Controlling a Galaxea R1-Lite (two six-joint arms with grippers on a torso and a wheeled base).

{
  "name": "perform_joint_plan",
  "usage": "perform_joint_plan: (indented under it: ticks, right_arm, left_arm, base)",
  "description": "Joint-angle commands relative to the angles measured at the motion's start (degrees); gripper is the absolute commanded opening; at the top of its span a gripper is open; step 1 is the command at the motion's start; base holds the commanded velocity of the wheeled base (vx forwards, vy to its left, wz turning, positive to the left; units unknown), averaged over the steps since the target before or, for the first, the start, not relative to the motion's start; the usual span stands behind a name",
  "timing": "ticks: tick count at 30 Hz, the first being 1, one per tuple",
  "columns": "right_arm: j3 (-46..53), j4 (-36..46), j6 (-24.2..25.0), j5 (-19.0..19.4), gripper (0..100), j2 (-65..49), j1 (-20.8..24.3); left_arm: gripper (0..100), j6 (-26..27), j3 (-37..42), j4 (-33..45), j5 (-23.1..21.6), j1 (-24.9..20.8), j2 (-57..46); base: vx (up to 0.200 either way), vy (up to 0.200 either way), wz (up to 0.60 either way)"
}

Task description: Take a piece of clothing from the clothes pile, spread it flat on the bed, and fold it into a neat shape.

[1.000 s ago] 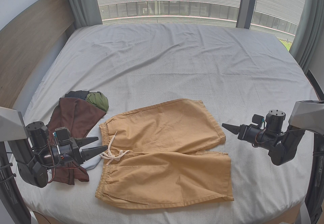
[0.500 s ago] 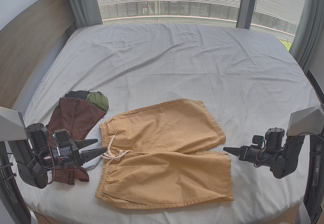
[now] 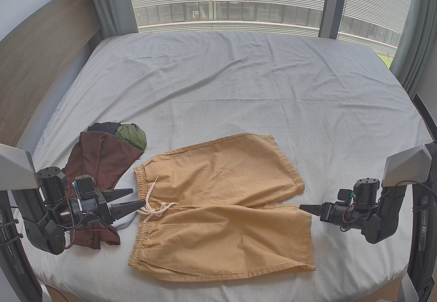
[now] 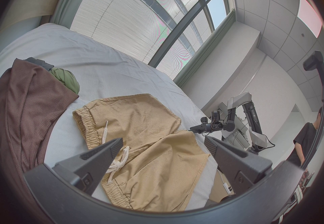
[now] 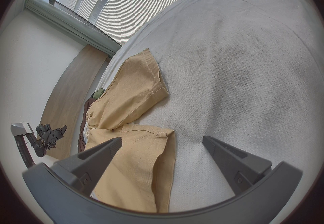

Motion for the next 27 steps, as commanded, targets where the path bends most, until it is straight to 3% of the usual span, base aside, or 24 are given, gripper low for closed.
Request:
perform_joint_plan:
  ticks: [1,11,22,23,27]
  right_arm:
    - [0.18,0.2,0.0,0.01,100,0.43,0.32]
    - [-0.52,0.11,2.2,0.01,100,0.52,3.92]
    - [-2.28,-0.59,2.46,-0.17,100,1.22,3.48]
    - [-2.28,-0.59,2.46,-0.17,0,1.22,3.48]
    - [-2.45,-0.59,2.46,-0.17,0,1.22,3.48]
  left_arm:
    - [100,-0.06,0.01,0.03,0.0,0.03,0.1]
    - [100,-0.06,0.09,0.03,0.0,0.12,0.01]
    - [100,-0.06,0.18,-0.06,-0.09,0.03,0.01]
    - [100,-0.06,0.18,-0.06,0.0,0.03,0.01]
    - [100,0.03,0.27,-0.06,-0.09,0.03,0.01]
  base:
    - [0.0,0.0,0.0]
    - [0.0,0.0,0.0]
    - [0.0,0.0,0.0]
    - [0.0,0.0,0.0]
    - [0.0,0.0,0.0]
